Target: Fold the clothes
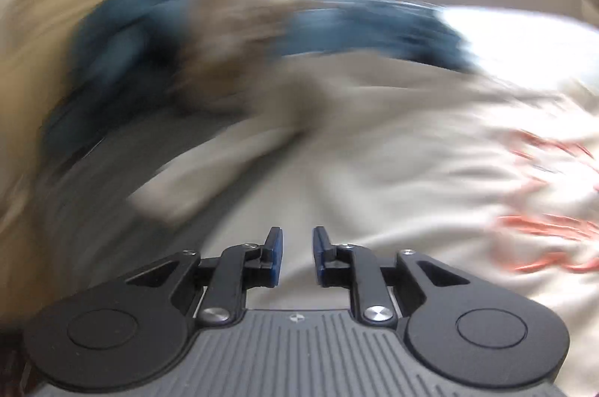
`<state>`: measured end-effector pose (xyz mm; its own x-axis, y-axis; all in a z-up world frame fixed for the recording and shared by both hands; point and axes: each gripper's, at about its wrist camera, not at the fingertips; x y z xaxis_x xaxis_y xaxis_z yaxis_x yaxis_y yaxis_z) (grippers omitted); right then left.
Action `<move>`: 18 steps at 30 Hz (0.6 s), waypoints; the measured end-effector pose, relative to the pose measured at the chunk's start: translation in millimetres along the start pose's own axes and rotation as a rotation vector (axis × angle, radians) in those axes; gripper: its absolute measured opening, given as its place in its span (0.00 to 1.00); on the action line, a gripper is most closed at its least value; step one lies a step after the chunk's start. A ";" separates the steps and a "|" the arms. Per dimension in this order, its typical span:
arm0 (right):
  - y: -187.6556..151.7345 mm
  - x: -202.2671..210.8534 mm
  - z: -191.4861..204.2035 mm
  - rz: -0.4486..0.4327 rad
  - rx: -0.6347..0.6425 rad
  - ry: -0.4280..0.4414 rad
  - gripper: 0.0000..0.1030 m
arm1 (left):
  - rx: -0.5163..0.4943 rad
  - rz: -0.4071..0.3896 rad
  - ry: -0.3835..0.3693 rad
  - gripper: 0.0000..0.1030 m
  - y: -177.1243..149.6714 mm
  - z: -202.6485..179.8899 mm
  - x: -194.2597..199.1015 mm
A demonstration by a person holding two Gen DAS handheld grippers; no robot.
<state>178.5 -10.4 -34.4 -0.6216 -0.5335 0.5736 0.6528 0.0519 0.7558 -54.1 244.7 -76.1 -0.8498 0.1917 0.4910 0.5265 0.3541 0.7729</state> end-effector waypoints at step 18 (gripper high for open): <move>-74.6 106.5 -93.0 -0.002 -0.245 0.207 0.20 | -0.076 0.055 -0.153 0.59 -5.0 -68.8 -39.5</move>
Point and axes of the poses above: each gripper's, at about its wrist camera, not at the fingertips, and x roughly against the way its jaws point, z to its left, y to its top, and after that the axes turned 3 degrees about y, right-handed
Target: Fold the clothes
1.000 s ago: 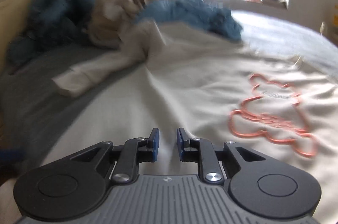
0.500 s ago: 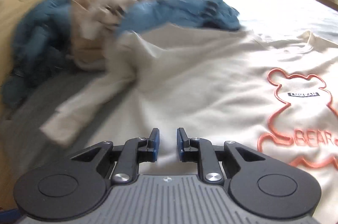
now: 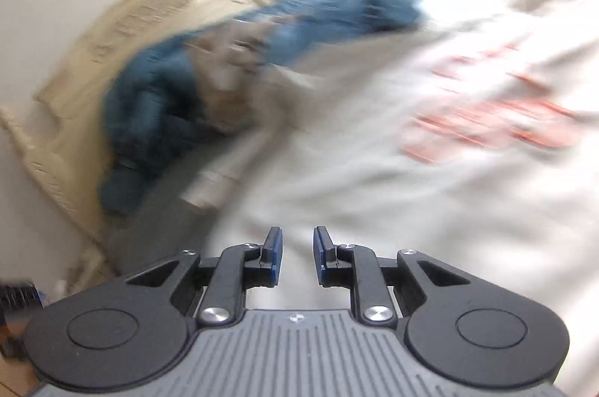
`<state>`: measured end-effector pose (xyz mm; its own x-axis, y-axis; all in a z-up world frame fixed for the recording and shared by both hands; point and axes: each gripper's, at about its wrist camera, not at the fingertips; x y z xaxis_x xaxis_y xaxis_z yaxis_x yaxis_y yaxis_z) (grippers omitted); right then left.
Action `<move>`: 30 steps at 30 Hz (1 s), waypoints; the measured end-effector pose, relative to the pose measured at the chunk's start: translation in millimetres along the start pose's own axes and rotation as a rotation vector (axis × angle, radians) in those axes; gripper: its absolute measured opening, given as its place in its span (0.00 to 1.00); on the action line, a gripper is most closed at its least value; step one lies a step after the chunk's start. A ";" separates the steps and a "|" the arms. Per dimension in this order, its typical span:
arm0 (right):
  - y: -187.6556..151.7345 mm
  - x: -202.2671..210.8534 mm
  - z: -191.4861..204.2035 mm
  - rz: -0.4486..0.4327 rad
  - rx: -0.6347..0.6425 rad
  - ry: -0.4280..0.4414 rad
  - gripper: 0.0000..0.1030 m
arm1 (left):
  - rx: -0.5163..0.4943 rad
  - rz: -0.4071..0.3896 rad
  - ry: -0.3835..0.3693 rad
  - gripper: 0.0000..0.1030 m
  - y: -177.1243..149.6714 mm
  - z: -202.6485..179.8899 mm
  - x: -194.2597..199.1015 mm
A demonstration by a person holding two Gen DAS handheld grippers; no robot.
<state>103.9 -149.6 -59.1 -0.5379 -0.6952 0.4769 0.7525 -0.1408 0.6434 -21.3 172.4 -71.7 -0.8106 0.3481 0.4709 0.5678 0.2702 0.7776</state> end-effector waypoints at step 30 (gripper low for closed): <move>0.1 116.5 -26.2 -0.239 -0.010 -0.191 0.37 | 0.272 -0.111 0.372 0.60 79.7 111.4 -37.6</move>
Point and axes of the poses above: each gripper's, at about its wrist camera, not at the fingertips, and x roughly against the way its jaws point, z to its left, y to its top, and after that the axes turned 3 degrees about y, right-handed
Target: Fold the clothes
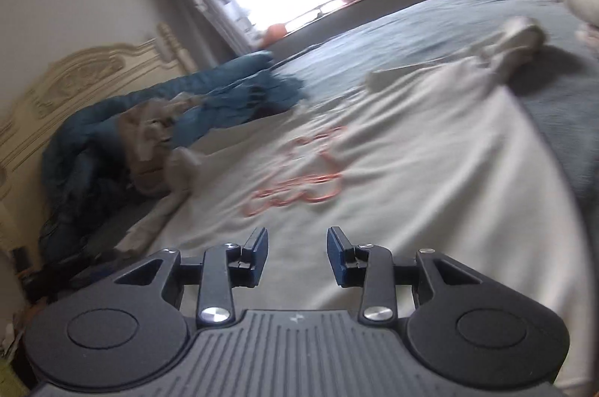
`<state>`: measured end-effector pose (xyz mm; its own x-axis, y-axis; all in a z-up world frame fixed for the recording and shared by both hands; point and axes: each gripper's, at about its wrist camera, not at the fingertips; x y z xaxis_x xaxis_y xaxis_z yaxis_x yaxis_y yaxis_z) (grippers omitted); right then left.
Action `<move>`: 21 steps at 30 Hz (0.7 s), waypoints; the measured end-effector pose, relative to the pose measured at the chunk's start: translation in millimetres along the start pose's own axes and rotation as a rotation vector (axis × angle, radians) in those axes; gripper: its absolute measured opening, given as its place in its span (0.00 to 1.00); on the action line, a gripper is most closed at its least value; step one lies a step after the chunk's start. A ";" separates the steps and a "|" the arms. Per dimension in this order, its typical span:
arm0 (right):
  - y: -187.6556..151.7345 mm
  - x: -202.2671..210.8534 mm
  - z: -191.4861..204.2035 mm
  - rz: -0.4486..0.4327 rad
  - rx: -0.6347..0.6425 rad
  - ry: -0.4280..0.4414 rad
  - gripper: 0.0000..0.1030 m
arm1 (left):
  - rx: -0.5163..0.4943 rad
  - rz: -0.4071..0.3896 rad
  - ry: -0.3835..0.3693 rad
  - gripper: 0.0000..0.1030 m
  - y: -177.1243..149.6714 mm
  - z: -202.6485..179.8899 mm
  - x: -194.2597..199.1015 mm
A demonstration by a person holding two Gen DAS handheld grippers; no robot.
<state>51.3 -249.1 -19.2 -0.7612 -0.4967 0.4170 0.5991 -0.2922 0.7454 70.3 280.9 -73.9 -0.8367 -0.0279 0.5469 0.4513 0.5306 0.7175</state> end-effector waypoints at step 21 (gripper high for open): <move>-25.2 -8.7 45.2 0.086 0.124 -0.055 0.41 | -0.877 -0.529 -0.118 0.02 -12.5 -153.0 75.6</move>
Point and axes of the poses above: each gripper's, at about its wrist camera, not at the fingertips, and x roughly against the way its jaws point, z to its left, y to its top, and after that the axes turned 3 degrees about y, right-handed
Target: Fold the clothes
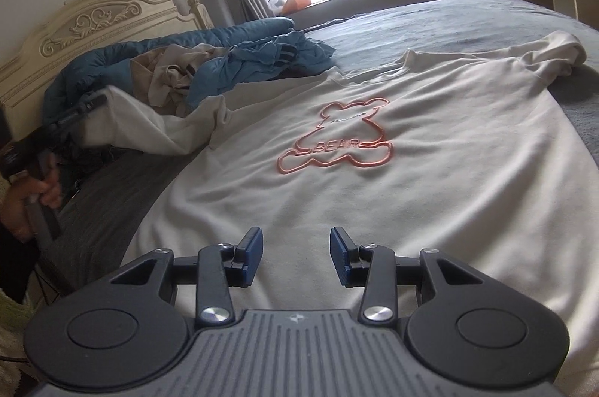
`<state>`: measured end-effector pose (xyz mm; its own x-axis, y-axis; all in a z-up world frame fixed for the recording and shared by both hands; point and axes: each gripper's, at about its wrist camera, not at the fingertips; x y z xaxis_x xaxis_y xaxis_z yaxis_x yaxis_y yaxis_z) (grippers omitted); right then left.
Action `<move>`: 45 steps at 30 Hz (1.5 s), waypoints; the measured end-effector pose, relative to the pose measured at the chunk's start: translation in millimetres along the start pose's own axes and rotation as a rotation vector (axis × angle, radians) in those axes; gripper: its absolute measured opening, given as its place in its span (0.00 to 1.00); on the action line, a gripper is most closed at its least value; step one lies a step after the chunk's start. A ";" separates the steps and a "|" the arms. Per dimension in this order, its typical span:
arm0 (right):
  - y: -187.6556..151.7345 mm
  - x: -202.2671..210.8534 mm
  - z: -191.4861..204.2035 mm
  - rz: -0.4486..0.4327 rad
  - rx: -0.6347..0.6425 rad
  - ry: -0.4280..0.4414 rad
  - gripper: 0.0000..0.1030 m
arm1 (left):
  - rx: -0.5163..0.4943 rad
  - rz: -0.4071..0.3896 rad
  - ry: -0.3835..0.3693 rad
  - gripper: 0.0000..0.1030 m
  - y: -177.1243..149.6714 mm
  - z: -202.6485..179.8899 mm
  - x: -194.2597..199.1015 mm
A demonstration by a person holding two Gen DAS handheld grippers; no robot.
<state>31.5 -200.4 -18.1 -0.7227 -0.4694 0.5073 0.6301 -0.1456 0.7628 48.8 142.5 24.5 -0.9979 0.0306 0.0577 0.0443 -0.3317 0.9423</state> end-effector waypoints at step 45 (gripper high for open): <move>90.6 -228.5 180.5 0.310 0.469 0.103 0.02 | 0.331 0.279 -0.277 0.18 -82.0 -49.8 45.0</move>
<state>202.5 50.8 7.5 -0.4777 -0.5147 0.7120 0.5979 0.4033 0.6927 -2.1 124.1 -66.7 -0.8978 0.2471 0.3644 0.3643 -0.0481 0.9300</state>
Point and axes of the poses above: each gripper's, at about its wrist camera, not at the fingertips, and x roughly against the way its jaws point, z to its left, y to its top, and after that the axes turned 3 degrees about y, right-handed
